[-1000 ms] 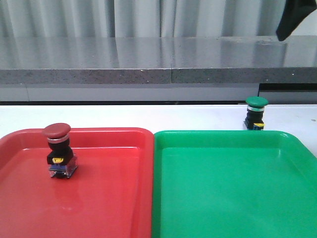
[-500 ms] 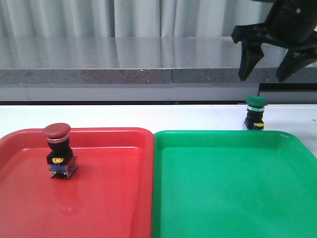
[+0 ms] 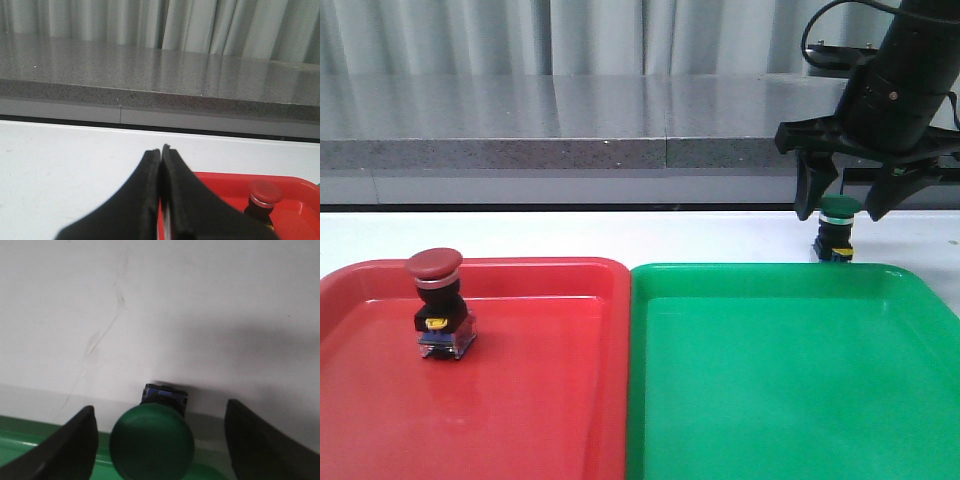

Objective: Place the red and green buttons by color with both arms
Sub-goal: 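Move the right gripper down onto the green-capped button and close it, then lift the green button with the right gripper and lower it into the green tray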

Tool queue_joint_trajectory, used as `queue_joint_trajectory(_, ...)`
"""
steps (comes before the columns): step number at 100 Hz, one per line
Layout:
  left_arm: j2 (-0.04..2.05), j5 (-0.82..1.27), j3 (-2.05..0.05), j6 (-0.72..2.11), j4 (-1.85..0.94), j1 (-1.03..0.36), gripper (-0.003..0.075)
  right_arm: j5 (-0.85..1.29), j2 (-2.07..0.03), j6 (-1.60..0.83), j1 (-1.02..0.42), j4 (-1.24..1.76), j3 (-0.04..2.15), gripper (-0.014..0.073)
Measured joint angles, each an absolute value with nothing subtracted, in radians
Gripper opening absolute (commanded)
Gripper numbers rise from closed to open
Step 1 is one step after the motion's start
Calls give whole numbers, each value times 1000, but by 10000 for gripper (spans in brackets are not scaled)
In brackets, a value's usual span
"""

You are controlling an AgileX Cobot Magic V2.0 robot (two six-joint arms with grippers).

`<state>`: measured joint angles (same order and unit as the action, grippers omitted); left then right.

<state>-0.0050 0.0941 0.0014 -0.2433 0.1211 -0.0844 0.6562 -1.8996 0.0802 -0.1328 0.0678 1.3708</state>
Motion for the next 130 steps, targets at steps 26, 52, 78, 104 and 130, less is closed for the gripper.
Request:
queue_joint_trajectory(26, -5, 94, 1, -243, 121, -84, -19, 650, -1902, 80, -133, 68, 1371, 284)
queue_joint_trajectory(52, -5, 94, 1, -243, 121, -84, -19, 650, -1902, 80, -133, 68, 1371, 240)
queue_joint_trajectory(78, -5, 94, 1, -243, 121, -84, -19, 681, -1831, 80, -133, 68, 1371, 240)
queue_joint_trajectory(104, -5, 94, 1, -243, 121, -84, -20, 759, -1708, 106, -170, 63, 1371, 240)
queue_joint_trajectory(130, -5, 94, 1, -243, 121, -84, -19, 792, -1675, 151, -262, 63, 1331, 240)
